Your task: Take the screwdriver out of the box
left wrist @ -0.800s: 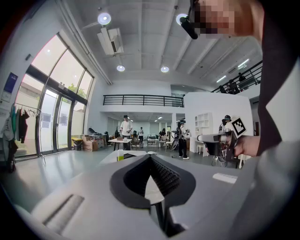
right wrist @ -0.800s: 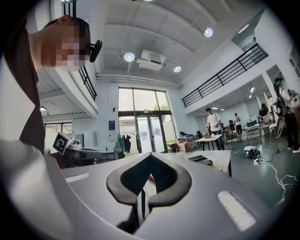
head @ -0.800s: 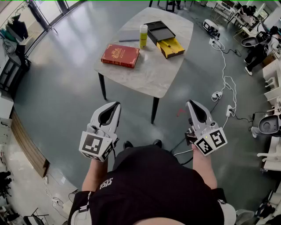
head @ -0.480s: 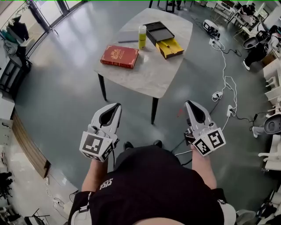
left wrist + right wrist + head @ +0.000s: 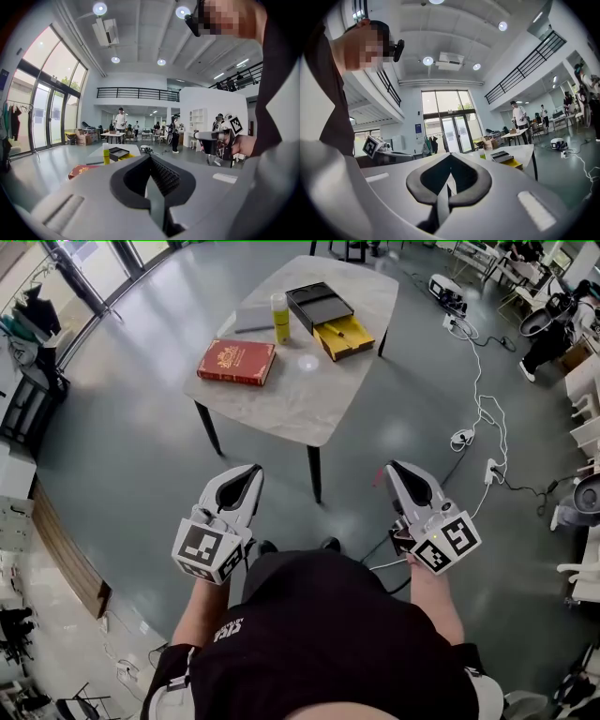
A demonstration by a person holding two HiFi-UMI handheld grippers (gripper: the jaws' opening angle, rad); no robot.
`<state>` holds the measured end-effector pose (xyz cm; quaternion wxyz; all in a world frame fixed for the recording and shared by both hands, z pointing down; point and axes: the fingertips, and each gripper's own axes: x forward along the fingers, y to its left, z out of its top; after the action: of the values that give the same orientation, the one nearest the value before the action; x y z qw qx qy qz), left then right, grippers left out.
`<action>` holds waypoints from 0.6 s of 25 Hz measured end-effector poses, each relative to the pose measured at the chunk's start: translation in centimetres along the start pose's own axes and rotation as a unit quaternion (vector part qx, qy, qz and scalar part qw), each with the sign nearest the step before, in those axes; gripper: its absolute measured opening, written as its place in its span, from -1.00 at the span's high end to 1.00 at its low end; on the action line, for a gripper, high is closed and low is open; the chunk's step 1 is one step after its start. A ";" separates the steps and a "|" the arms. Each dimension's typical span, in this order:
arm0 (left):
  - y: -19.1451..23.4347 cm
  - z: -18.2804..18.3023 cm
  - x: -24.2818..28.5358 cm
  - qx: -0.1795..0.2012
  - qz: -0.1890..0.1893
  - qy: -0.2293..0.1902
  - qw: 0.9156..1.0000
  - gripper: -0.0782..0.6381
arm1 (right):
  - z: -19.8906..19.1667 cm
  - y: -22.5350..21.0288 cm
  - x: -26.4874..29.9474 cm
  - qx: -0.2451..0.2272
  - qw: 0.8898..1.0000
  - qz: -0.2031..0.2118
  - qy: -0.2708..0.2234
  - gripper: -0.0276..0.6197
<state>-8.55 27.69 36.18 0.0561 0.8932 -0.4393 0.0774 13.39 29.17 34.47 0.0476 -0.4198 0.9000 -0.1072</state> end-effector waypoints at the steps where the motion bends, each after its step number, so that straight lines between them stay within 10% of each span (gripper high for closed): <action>1: -0.6 -0.2 0.3 0.000 0.002 0.003 1.000 0.79 | -0.1 -0.4 -0.5 0.005 1.000 0.004 0.001 0.88; 15: -0.4 -0.4 4.2 0.009 0.013 0.010 1.000 0.79 | -1.6 -3.6 2.5 0.044 0.998 0.037 0.014 0.88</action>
<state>-5.78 24.71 37.32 0.0514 0.8870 -0.4497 0.0911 14.19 25.24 36.88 0.0574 -0.3827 0.9097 -0.1507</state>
